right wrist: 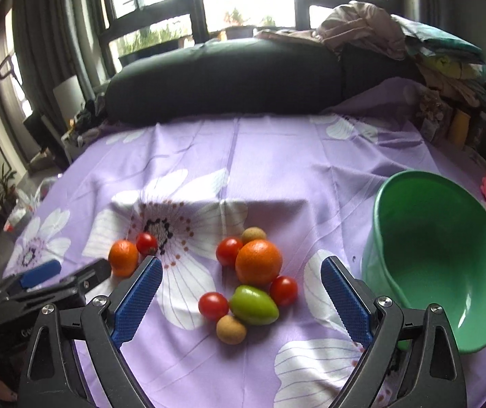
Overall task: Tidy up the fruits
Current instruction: 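Move both tools toward the cluster of fruit beside the green bowl, then grasp a cherry tomato with the left tool while the right tool grasps another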
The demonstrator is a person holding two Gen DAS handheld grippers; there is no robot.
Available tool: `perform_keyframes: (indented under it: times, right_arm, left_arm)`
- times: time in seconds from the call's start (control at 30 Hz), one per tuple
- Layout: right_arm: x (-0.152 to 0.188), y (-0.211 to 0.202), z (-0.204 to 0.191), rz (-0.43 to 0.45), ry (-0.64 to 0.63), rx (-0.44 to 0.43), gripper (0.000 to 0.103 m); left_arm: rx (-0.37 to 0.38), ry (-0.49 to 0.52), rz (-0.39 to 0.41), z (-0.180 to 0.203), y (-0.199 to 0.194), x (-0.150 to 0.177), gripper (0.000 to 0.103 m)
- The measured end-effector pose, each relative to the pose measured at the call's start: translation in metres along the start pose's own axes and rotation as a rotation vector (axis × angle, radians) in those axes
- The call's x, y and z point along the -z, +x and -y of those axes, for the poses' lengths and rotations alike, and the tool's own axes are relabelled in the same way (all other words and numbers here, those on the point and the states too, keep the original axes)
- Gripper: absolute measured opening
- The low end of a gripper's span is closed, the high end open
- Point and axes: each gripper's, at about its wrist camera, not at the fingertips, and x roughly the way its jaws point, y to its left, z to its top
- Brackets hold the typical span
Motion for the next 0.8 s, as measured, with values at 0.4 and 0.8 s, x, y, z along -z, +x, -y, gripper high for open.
perform_keyframes:
  times: [0.4, 0.8]
  right_arm:
    - [0.004, 0.02, 0.036, -0.147, 0.195, -0.054, 0.06]
    - [0.018, 0.043, 0.039, -0.279, 0.232, -0.091, 0.059]
  left_arm:
    - [0.245, 0.039, -0.13, 0.04, 0.017, 0.014, 0.062]
    - [0.321, 0.048, -0.278, 0.074, 0.053, 0.026, 0.046]
